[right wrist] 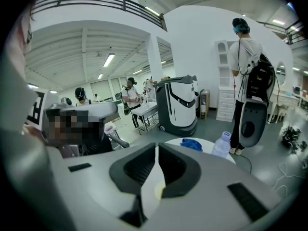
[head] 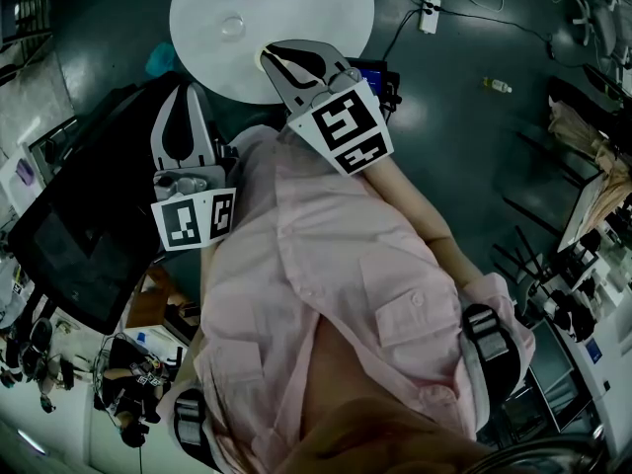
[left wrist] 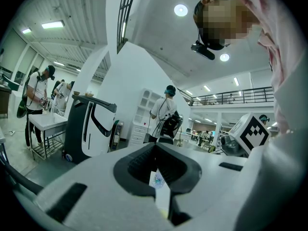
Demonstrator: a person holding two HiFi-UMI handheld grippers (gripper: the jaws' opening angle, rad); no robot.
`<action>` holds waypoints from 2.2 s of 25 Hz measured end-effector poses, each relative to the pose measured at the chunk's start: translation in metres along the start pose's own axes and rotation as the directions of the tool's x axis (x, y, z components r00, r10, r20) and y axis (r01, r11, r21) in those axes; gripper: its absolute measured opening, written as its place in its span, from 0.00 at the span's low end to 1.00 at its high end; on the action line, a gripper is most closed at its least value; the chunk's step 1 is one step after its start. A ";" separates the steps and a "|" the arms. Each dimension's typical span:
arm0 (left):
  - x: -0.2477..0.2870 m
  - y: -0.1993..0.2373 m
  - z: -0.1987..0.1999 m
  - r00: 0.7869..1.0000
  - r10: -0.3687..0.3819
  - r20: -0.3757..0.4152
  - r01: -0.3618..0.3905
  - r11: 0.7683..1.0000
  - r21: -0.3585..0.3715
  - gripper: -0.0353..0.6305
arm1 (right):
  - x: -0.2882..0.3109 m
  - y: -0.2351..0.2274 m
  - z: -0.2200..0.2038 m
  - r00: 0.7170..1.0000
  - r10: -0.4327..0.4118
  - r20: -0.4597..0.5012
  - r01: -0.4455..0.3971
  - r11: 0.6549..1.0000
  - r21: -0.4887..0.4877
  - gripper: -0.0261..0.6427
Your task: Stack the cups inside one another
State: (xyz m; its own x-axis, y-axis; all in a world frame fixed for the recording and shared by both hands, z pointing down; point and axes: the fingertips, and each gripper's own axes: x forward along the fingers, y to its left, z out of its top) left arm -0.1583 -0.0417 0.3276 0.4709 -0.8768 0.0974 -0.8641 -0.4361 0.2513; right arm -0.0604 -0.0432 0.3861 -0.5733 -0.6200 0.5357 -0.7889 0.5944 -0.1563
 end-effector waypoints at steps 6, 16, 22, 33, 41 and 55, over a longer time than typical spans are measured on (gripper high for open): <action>-0.001 0.000 0.000 1.000 0.004 0.002 -0.004 1.000 0.002 0.08 | -0.001 0.000 0.000 1.000 -0.003 0.004 0.003 1.000 0.001 0.10; -0.003 0.000 0.000 1.000 0.002 0.004 -0.002 1.000 0.002 0.08 | -0.001 0.001 0.000 1.000 -0.003 0.008 0.004 1.000 -0.007 0.10; -0.002 -0.003 0.000 1.000 0.003 0.003 -0.003 1.000 0.001 0.08 | 0.004 -0.012 0.000 0.999 -0.031 0.008 0.031 0.999 -0.029 0.10; -0.002 -0.011 -0.003 1.000 -0.007 -0.011 0.007 1.000 -0.006 0.08 | 0.030 -0.045 -0.017 0.998 -0.051 -0.022 0.051 0.999 0.016 0.10; 0.000 -0.020 -0.005 1.000 -0.021 -0.022 0.021 1.000 -0.008 0.08 | 0.055 -0.051 -0.056 0.990 -0.030 -0.135 0.034 0.999 0.021 0.10; 0.005 -0.019 -0.006 1.000 0.002 -0.019 -0.002 1.000 -0.010 0.08 | 0.095 -0.061 -0.129 0.939 0.031 -0.343 -0.022 0.999 0.028 0.20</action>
State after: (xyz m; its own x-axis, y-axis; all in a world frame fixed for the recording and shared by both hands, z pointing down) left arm -0.1390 -0.0362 0.3292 0.4723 -0.8738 0.1159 -0.8634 -0.4320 0.2607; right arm -0.0385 -0.0722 0.5530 -0.4865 -0.3883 0.7826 -0.7819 0.5932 -0.1917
